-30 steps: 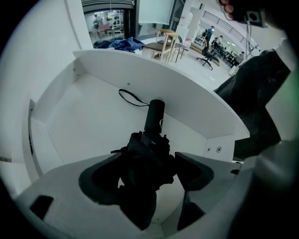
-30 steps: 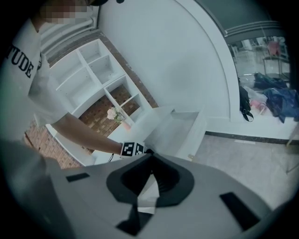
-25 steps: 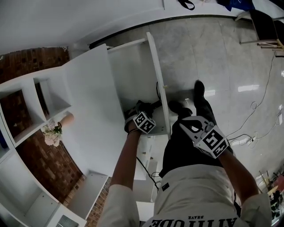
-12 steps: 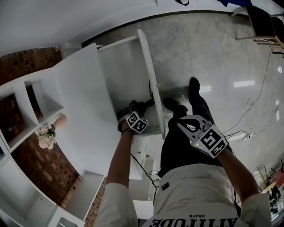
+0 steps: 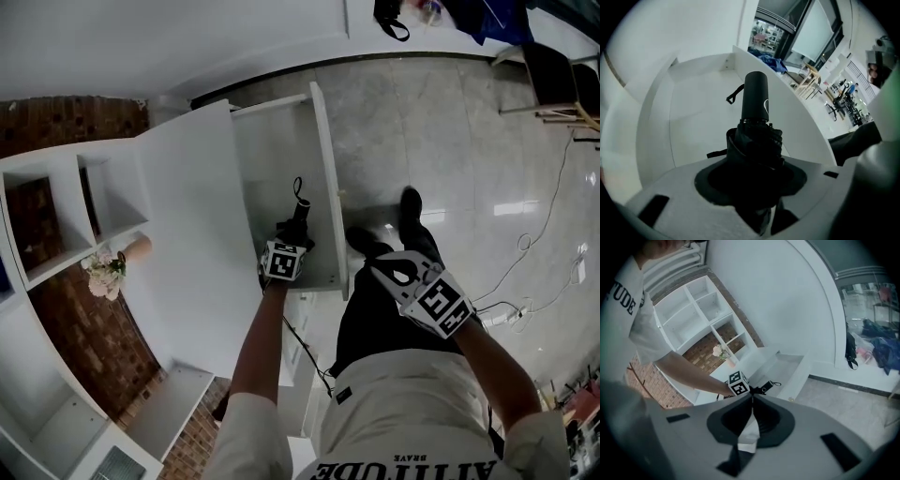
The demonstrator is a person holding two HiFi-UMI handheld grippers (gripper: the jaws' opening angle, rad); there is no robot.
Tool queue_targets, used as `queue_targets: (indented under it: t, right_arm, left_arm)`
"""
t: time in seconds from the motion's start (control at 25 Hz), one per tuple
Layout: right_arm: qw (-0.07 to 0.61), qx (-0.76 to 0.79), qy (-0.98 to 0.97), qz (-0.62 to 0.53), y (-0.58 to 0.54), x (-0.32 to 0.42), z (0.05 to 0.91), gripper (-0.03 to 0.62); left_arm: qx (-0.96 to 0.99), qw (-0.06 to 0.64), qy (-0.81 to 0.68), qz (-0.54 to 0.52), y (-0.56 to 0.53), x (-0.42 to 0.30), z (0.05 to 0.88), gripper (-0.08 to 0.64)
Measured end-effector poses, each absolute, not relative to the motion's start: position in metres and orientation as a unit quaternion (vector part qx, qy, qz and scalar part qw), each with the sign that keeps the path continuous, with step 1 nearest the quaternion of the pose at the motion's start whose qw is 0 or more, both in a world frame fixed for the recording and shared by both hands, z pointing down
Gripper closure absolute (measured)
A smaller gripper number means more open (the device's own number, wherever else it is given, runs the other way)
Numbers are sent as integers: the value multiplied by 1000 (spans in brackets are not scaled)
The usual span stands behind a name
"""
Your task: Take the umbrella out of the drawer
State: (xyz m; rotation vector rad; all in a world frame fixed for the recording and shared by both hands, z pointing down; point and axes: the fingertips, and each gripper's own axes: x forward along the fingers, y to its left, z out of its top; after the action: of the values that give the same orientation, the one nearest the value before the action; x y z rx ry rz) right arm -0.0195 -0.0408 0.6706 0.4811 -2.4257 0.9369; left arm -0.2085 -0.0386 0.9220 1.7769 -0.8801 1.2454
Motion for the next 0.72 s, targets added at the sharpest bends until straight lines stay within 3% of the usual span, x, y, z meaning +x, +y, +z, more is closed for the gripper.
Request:
queue_targets:
  t: [0.72]
  right_arm:
    - [266, 177, -911, 262, -35, -27, 614, 558]
  left_arm:
    - [712, 368, -499, 328, -45, -227, 797, 347]
